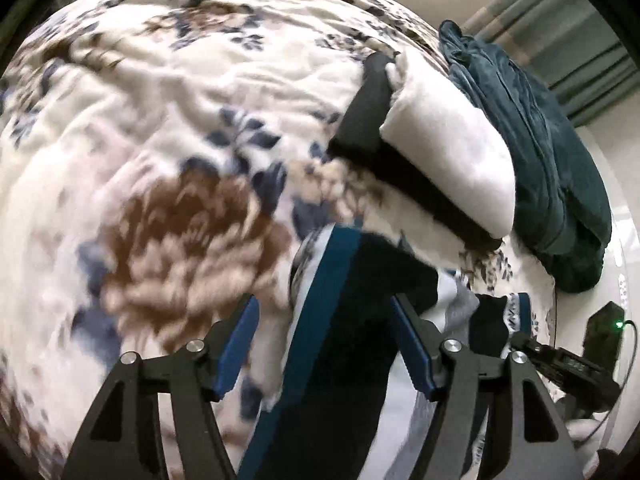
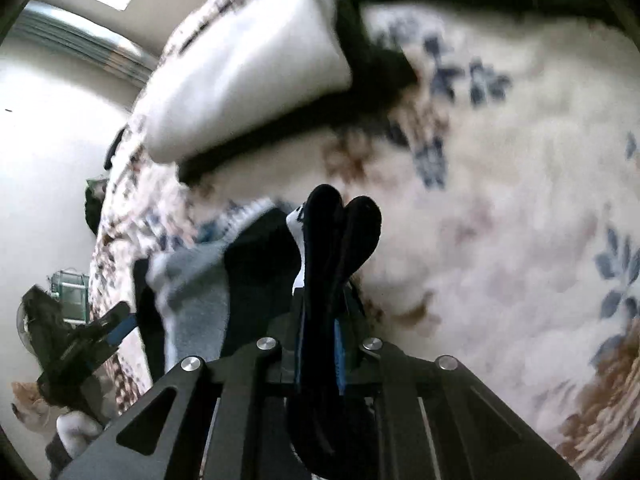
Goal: Fold small clothes
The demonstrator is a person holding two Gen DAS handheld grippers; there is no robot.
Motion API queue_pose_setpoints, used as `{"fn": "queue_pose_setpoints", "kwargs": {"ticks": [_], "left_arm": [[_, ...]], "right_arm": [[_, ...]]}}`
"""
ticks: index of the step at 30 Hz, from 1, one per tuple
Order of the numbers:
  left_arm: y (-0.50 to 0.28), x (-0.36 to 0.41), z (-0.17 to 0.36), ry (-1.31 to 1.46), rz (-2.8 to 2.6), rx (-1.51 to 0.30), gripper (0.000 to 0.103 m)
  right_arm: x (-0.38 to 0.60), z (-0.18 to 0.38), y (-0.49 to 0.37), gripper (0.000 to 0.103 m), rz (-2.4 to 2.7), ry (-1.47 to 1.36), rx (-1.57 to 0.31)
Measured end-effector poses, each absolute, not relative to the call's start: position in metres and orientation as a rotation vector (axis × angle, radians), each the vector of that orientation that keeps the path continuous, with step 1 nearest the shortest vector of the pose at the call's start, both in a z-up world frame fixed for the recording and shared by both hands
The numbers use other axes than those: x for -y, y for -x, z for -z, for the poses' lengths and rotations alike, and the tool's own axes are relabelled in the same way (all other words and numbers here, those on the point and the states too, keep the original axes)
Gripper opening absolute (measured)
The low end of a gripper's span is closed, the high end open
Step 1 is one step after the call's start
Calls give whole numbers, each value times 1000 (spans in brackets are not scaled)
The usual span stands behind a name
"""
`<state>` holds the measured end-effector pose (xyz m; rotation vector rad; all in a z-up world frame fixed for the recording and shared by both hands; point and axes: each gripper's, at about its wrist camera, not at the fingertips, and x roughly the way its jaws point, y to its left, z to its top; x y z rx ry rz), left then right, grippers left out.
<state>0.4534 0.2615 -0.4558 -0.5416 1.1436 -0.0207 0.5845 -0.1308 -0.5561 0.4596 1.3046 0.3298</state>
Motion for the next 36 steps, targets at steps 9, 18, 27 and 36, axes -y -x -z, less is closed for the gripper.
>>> {"fn": "queue_pose_setpoints", "kwargs": {"ticks": [9,18,27,36], "left_arm": [[-505,-268,498,531,25,-1216,23],[-479,-280,477,610,34,-1231,65],[-409,-254,467,537,57,-1303,67],[-391,-253,467,501,26,-1346,67]], "right_arm": [[149,560,-599,12,-254,-417,-1287],[188,597,-570,59,-305,-704,-1463],[183,612,-502,21,-348,-779,-1541],[189,611,-485,29,-227,-665,-1647]]}}
